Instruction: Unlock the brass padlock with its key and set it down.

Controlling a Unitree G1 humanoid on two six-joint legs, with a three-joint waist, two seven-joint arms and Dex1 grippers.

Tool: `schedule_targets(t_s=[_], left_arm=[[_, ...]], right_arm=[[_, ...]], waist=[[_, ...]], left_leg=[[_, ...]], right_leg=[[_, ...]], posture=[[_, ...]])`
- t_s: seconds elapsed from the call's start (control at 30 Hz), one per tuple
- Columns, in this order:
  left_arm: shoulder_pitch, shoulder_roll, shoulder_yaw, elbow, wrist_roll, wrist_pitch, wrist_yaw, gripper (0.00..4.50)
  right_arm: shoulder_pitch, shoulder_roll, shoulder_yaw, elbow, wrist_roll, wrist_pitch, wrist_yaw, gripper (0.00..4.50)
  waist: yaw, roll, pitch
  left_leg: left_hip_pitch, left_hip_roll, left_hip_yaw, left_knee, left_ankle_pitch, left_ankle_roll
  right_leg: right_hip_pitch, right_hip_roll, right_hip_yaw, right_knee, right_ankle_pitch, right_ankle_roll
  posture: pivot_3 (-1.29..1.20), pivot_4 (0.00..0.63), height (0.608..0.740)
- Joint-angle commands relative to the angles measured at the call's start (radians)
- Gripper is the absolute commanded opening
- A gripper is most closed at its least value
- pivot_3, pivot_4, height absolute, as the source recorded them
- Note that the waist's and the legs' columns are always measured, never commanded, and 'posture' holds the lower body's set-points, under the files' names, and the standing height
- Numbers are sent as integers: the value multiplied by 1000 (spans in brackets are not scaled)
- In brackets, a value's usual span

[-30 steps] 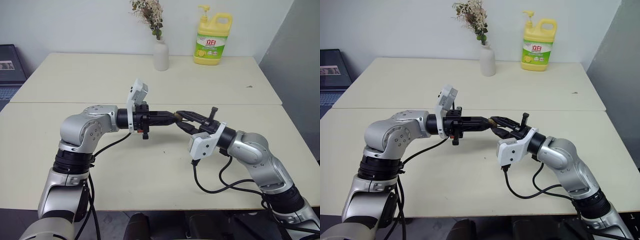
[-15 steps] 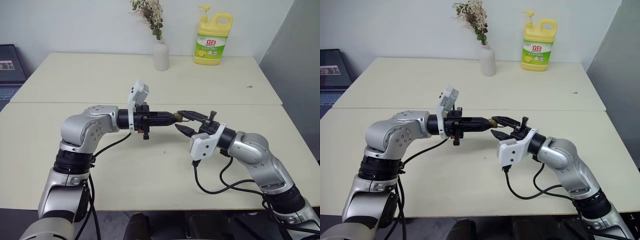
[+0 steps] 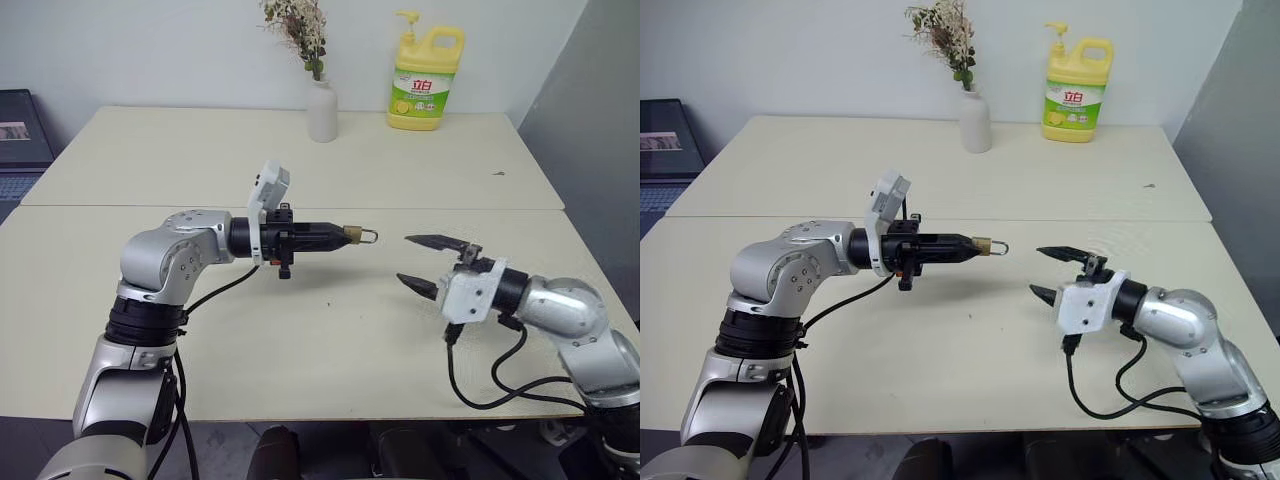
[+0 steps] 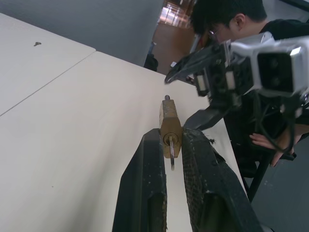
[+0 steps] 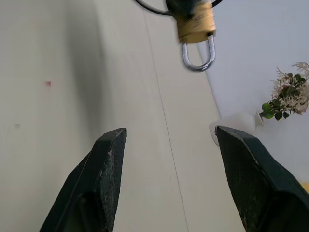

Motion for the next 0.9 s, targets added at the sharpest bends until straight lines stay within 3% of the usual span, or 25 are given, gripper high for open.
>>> schedule_targets(t_s=[0.03, 0.2, 0.9], left_arm=[[-21, 19, 5, -29, -7, -21, -44, 152], [-13, 23, 2, -50, -8, -27, -60, 152], [1, 36, 15, -103, -76, 34, -82, 152]], right_arm=[[-93, 48, -15, -120, 162, 150, -5, 1765], [-169, 64, 3, -128, 198, 250, 3, 0], [-193, 36, 74, -87, 180, 263, 79, 0]], waist=[[-3, 0, 0], [2, 0, 0], [6, 0, 0]], left_leg=[[0, 0, 0, 0, 0, 0], [0, 0, -2, 0, 0, 0], [-1, 0, -2, 0, 0, 0]], right_leg=[[0, 0, 0, 0, 0, 0], [0, 0, -1, 0, -1, 1], [0, 0, -1, -2, -1, 2]], posture=[[0, 150, 740], [0, 150, 740], [0, 150, 740]])
